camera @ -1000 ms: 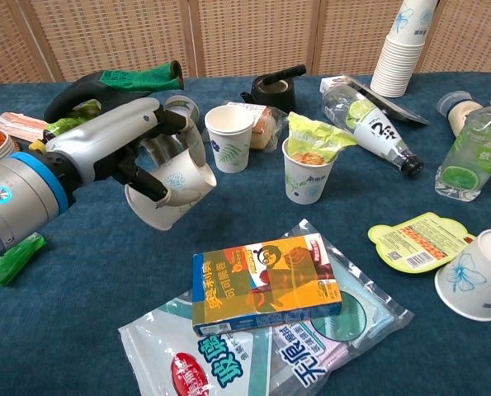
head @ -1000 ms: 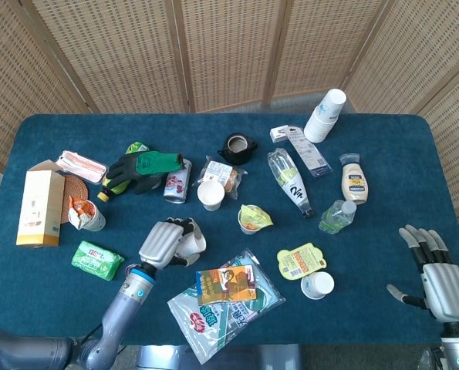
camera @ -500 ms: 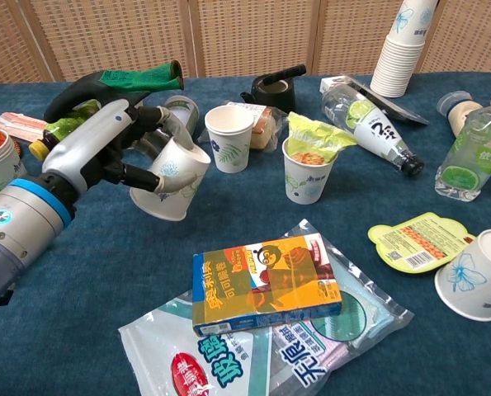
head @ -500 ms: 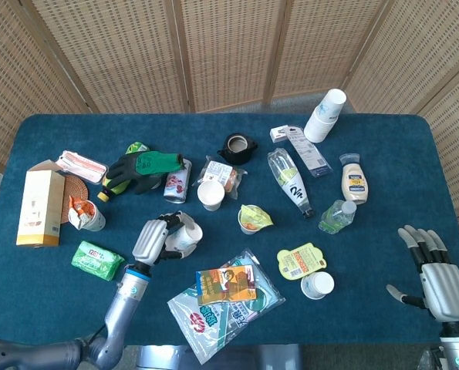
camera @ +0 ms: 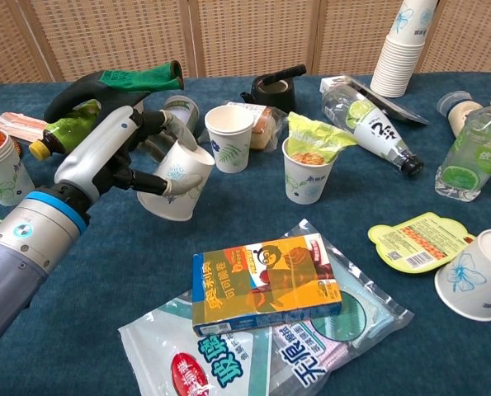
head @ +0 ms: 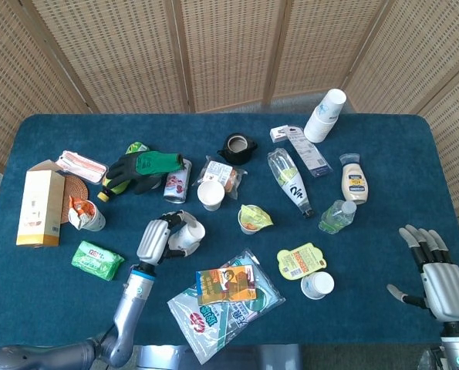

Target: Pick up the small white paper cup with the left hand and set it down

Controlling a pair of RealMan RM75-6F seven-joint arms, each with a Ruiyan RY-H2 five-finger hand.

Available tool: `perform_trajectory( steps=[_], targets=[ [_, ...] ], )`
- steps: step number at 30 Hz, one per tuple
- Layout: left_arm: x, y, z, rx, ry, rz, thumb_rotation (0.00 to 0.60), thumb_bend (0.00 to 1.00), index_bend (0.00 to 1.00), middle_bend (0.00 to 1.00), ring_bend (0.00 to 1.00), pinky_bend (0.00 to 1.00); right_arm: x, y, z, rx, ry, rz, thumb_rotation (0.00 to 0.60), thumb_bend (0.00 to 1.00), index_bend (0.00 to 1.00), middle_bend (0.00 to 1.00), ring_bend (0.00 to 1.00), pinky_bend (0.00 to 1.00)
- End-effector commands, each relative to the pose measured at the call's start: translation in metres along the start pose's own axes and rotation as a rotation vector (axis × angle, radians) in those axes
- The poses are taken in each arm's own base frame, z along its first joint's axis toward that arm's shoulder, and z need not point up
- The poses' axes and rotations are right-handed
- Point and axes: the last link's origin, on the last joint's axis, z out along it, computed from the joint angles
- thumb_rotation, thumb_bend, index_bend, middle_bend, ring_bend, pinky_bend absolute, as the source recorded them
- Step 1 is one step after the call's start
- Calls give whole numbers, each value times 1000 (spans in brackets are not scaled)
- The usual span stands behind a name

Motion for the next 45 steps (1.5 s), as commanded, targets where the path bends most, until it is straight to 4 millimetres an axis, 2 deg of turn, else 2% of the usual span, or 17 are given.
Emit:
perform_trajectory(
  steps=[1,13,15,18,19,22,33,36,42,45],
  targets=[
    [-1,-3,0,-21,9,51,600,272,456,435,317,362,0,0,0,1,-1,0,600,144,0,0,0,0],
    [-8,-17,-7,-12,-11,114,600,274,449,419,296,347,0,0,0,-1,1,2,600,143,0,0,0,0],
    [-7,-17,-9,-20,-21,112,600,274,429,359,230,309,0,0,0,-1,2,1,600,142,0,0,0,0],
    [-3,-16,-13,-46,-19,108,600,274,381,153,40,189,1,0,0,0,3,1,600,145,0,0,0,0],
    [0,-16,-14,-57,-10,110,600,274,367,86,7,148,0,0,0,0,2,1,600,144,0,0,0,0],
    [5,-15,-18,-81,9,110,600,273,344,2,0,93,0,0,0,1,2,0,600,141,0,0,0,0],
    [24,-17,-28,-112,42,116,600,273,325,0,0,82,-1,-1,-1,3,-2,-5,600,144,0,0,0,0],
    [32,-14,-31,-123,28,131,600,272,292,0,0,77,-1,-1,0,2,-2,-6,600,144,0,0,0,0],
    [54,-4,-41,-139,-67,187,600,273,200,0,0,36,-1,-1,-1,3,-2,-9,600,142,0,0,0,0],
    [70,2,-49,-147,-96,248,600,273,185,0,0,14,-1,-2,-1,3,-2,-9,600,143,0,0,0,0]
  ],
)
